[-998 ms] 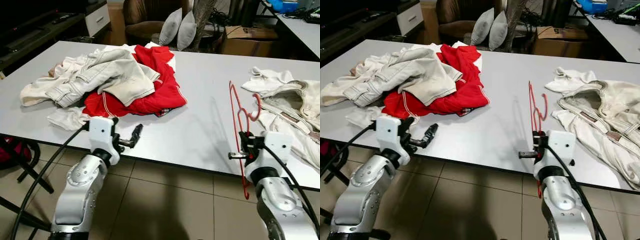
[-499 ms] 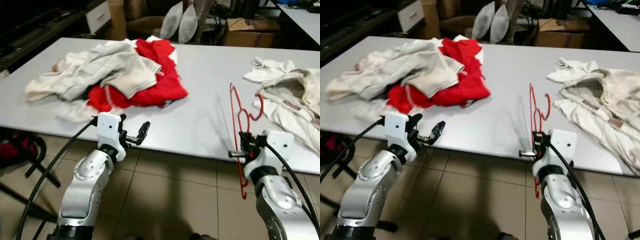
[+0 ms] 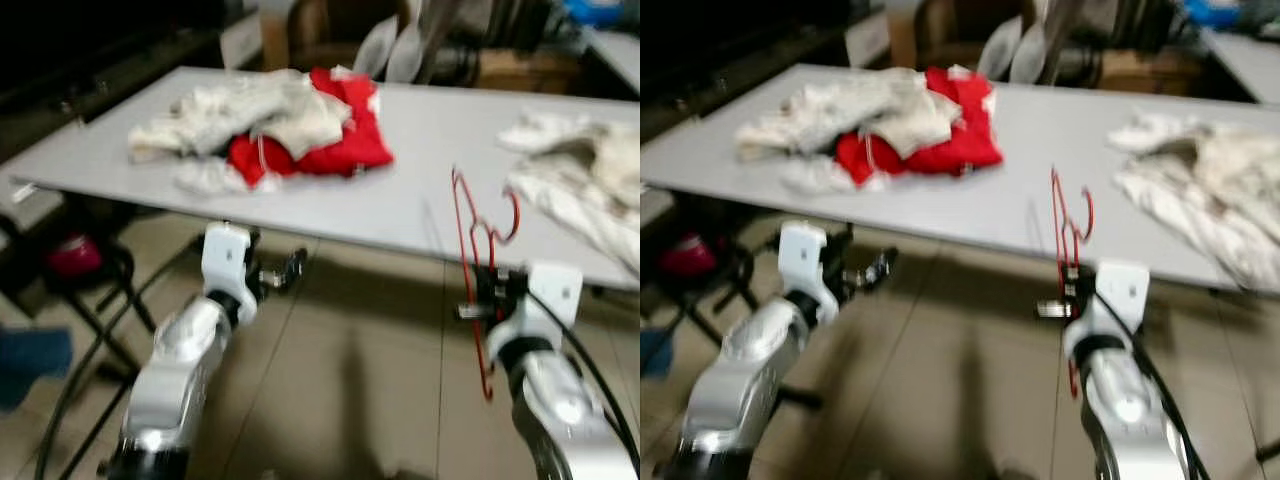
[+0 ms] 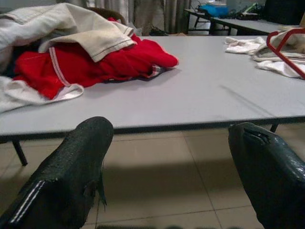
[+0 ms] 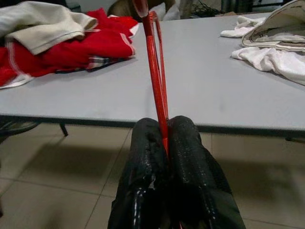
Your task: Hang hanger
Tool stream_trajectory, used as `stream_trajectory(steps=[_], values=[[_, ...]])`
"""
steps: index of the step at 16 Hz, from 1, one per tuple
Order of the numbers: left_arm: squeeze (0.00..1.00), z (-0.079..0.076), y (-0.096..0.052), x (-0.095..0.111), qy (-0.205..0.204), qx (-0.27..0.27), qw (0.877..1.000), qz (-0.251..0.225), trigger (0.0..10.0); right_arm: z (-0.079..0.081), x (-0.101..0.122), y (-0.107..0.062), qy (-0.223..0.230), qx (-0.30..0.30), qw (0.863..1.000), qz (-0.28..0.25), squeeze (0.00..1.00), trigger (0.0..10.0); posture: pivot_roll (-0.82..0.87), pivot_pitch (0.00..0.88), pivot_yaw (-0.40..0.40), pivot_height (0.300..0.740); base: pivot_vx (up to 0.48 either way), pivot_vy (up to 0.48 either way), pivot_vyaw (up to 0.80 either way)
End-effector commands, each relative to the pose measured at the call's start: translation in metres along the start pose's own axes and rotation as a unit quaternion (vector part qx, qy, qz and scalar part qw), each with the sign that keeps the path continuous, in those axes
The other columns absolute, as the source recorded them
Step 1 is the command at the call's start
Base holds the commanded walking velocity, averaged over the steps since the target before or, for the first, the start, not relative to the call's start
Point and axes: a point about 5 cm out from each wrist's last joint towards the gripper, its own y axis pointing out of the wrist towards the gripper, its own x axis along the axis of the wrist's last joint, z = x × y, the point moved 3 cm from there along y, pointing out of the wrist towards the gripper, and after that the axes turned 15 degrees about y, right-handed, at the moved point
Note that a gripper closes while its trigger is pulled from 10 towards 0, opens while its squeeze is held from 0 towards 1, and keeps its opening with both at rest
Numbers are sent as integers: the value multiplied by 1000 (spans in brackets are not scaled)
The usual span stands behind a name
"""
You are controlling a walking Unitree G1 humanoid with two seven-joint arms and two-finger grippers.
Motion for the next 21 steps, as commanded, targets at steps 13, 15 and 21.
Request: stream_trajectory(steps=[13,15,21], values=[[0,2,0,-2,-7,7,1000,-3,10000,-5,3,1,-58,-1,998,0,0,10000,-162,0,75,740,-144,0,-369],[0,3,0,-1,-7,10,1000,-5,10000,-6,4,3,-60,-2,998,-3,0,10000,-160,0,73,740,0,0,-800],[0,6,-3,1,-2,13,1000,-7,10000,-12,10,5,-69,-10,998,-8,0,10000,-145,0,66,740,0,0,-400]])
